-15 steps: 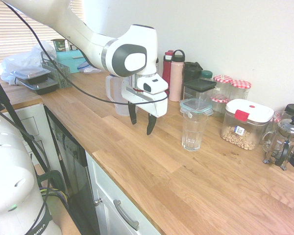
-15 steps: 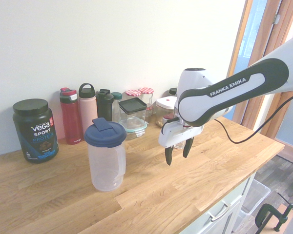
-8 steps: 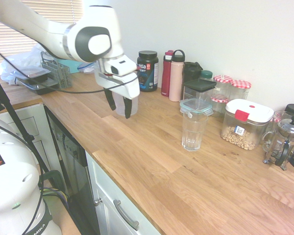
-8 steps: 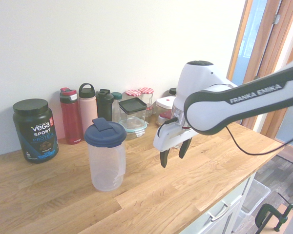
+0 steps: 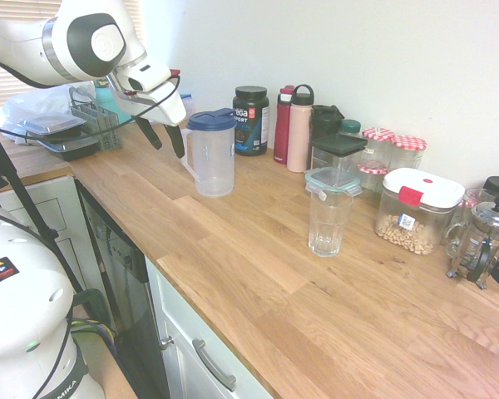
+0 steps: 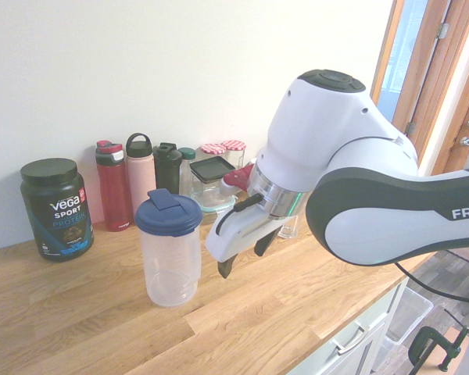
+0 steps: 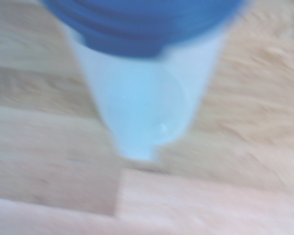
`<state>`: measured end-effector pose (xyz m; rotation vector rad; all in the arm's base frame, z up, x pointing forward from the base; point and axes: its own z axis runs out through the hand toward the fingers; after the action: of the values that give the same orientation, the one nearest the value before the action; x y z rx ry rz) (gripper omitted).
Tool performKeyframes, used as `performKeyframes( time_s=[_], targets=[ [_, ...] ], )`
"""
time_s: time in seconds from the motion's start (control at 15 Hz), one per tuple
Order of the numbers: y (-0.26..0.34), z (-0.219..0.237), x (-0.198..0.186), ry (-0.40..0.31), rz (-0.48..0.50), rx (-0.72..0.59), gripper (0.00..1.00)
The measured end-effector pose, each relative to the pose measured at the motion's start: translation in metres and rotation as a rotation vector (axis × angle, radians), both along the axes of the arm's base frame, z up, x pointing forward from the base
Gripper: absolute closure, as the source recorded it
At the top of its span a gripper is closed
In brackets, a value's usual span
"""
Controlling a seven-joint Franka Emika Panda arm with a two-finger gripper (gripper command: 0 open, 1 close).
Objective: Pour me some water
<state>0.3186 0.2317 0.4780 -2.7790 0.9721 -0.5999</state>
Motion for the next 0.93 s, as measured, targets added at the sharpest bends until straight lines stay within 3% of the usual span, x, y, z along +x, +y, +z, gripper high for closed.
performKeyframes(
  time_s=[0.27, 0.33, 0.6, 0.93],
  targets=[
    [0.038, 0.000, 0.025, -0.079, -0.015, 0.003, 0.00],
    [0.039, -0.003, 0.036, -0.087, -0.026, 0.003, 1.00],
    [0.040, -0.025, 0.077, -0.079, -0.068, 0.027, 1.00],
    [0.038, -0.028, 0.084, -0.093, -0.152, 0.043, 1.00]
  ],
)
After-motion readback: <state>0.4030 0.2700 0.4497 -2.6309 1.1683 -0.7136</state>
